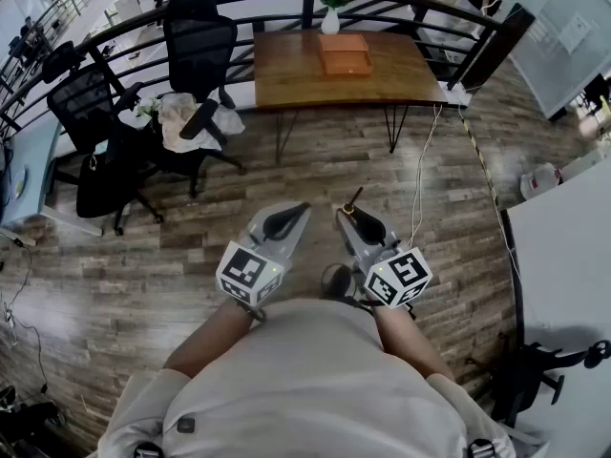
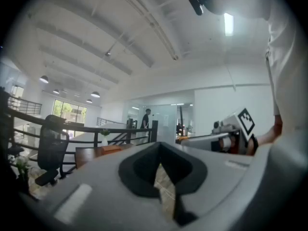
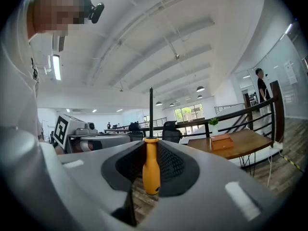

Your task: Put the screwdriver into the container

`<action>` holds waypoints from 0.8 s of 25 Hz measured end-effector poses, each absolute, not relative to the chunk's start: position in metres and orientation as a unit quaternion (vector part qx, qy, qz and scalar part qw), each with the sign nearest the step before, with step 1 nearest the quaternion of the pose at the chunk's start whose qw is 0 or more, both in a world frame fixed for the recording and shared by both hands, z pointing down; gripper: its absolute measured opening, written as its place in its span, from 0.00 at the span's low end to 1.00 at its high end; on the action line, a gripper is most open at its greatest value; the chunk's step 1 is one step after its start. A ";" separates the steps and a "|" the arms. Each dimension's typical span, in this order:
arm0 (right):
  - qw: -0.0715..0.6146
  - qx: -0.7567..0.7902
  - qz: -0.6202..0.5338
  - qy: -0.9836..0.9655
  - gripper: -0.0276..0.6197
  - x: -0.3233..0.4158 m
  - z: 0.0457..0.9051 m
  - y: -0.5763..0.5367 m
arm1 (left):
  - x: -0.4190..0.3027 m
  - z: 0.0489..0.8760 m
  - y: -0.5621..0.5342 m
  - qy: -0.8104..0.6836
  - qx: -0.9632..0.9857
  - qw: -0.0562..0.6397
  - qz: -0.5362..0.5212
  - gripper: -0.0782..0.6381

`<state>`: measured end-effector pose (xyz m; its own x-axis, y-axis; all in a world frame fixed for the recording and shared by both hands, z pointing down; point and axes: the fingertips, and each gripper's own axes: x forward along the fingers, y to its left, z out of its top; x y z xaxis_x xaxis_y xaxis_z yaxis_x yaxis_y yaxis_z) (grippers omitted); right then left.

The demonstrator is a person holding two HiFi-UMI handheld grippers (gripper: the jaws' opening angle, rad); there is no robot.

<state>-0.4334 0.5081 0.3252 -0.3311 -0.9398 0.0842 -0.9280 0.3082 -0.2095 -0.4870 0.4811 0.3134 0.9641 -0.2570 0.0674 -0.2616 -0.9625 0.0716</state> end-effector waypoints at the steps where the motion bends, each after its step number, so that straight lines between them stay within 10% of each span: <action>1: 0.027 -0.578 -0.110 0.808 0.16 -0.433 0.326 0.507 | -0.486 0.314 0.480 -0.131 0.990 0.040 0.028 0.11; 20: 0.035 -0.562 -0.112 0.819 0.16 -0.362 0.338 0.492 | -0.409 0.334 0.463 -0.141 0.988 0.047 0.042 0.11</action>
